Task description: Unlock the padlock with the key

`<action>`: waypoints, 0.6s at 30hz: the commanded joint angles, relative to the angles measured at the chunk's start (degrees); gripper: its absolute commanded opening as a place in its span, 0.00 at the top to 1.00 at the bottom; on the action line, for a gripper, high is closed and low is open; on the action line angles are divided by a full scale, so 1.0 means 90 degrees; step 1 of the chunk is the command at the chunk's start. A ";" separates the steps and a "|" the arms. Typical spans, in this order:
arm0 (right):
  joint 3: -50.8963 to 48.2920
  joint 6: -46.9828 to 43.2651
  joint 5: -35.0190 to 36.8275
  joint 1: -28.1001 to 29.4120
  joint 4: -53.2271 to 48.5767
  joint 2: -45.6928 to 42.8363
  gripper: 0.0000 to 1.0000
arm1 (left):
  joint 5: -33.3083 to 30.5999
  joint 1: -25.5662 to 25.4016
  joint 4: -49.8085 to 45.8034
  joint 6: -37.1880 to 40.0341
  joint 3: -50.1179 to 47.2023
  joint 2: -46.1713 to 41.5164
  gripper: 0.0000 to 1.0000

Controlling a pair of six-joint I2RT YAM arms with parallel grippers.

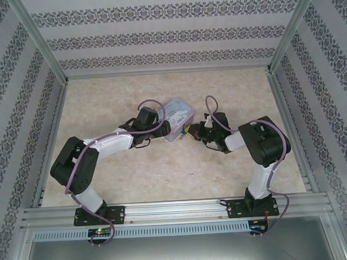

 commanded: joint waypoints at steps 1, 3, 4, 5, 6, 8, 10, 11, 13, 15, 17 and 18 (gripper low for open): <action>0.0188 -0.0286 0.0145 -0.0301 -0.0539 -0.0023 1.00 | -0.0319 -0.0038 -0.1282 0.0096 -0.0291 0.0426 0.16; 0.0381 -0.0483 0.0095 -0.0307 -0.0941 -0.0034 1.00 | -0.0304 -0.0043 -0.1287 0.0099 -0.0295 0.0446 0.16; 0.0468 -0.0586 0.0067 -0.0304 -0.1110 -0.0034 1.00 | -0.0305 -0.0040 -0.1288 0.0100 -0.0285 0.0460 0.16; 0.0544 -0.0676 0.0056 -0.0303 -0.1269 -0.0034 1.00 | -0.0294 -0.0040 -0.1292 0.0106 -0.0275 0.0475 0.16; 0.0614 -0.0768 0.0046 -0.0303 -0.1436 -0.0033 1.00 | -0.0295 -0.0037 -0.1302 0.0106 -0.0271 0.0484 0.16; 0.0711 -0.0888 0.0039 -0.0303 -0.1661 -0.0024 1.00 | -0.0291 -0.0042 -0.1334 0.0106 -0.0250 0.0500 0.16; 0.0763 -0.1002 0.0075 -0.0317 -0.1812 -0.0034 1.00 | -0.0282 -0.0039 -0.1341 0.0111 -0.0238 0.0513 0.16; 0.0778 -0.1005 0.0090 -0.0337 -0.1828 -0.0025 1.00 | -0.0285 -0.0037 -0.1349 0.0106 -0.0228 0.0520 0.17; 0.0751 -0.0942 0.0060 -0.0381 -0.1735 -0.0029 1.00 | -0.0285 -0.0039 -0.1373 0.0117 -0.0208 0.0534 0.17; 0.0716 -0.0908 0.0039 -0.0419 -0.1712 -0.0094 1.00 | -0.0268 -0.0043 -0.1363 0.0114 -0.0201 0.0524 0.16; 0.0620 -0.0891 0.0024 -0.0440 -0.1705 -0.0248 1.00 | -0.0251 -0.0037 -0.1361 0.0120 -0.0201 0.0497 0.16; 0.0559 -0.0893 0.0023 -0.0450 -0.1720 -0.0352 1.00 | -0.0235 -0.0037 -0.1375 0.0130 -0.0185 0.0478 0.15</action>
